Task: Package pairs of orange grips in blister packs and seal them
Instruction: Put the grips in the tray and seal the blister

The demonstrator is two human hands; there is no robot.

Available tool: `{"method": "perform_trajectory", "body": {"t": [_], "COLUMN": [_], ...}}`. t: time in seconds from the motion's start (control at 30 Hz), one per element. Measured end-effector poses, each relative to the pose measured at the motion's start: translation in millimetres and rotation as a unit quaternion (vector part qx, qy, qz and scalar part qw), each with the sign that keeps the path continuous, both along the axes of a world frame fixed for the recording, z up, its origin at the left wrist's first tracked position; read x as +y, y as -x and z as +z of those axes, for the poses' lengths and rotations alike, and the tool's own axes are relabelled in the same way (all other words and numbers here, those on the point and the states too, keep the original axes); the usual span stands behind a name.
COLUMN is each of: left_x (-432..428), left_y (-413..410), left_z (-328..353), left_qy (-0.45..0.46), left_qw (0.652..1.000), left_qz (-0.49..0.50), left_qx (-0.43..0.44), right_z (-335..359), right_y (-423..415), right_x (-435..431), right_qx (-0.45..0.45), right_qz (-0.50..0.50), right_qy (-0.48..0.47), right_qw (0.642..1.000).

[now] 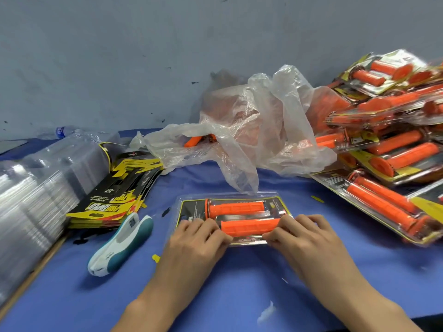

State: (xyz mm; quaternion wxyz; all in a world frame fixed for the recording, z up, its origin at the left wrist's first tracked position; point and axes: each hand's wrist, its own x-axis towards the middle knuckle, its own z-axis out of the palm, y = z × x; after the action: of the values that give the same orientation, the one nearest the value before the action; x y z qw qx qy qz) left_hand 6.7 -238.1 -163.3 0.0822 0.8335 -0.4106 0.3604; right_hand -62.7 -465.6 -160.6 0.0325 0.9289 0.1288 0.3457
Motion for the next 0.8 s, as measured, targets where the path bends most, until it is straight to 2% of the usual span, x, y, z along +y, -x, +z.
{"method": "perform_trajectory", "body": {"t": [0.3,0.37,0.57,0.73,0.8], "left_x": [39.4,39.4,24.3,32.0,38.5], "left_y": [-7.8,-4.2,9.0,5.7,-0.3], "left_z": [3.5,3.8,0.7,-0.2,0.4], "left_qy": [0.024,0.024,0.017,0.030,0.018], "left_qw": [0.999,0.999,0.999,0.995,0.995], "left_qz": [0.000,0.003,-0.035,-0.064,-0.048], "left_qx": [0.035,0.038,0.037,0.074,0.083], "right_z": [6.1,0.0,-1.5,5.0,4.3], "right_y": [3.4,3.4,-2.2,-1.1,-0.4], "right_x": [-17.0,-9.5,23.6,30.0,28.3], "right_qx": [0.012,0.029,0.059,0.057,0.047], "right_qz": [-0.067,-0.065,0.026,0.012,0.014], "right_qy": [-0.013,-0.005,-0.015,-0.089,-0.115], "right_qw": [0.998,0.997,0.998,0.994,0.992]}}
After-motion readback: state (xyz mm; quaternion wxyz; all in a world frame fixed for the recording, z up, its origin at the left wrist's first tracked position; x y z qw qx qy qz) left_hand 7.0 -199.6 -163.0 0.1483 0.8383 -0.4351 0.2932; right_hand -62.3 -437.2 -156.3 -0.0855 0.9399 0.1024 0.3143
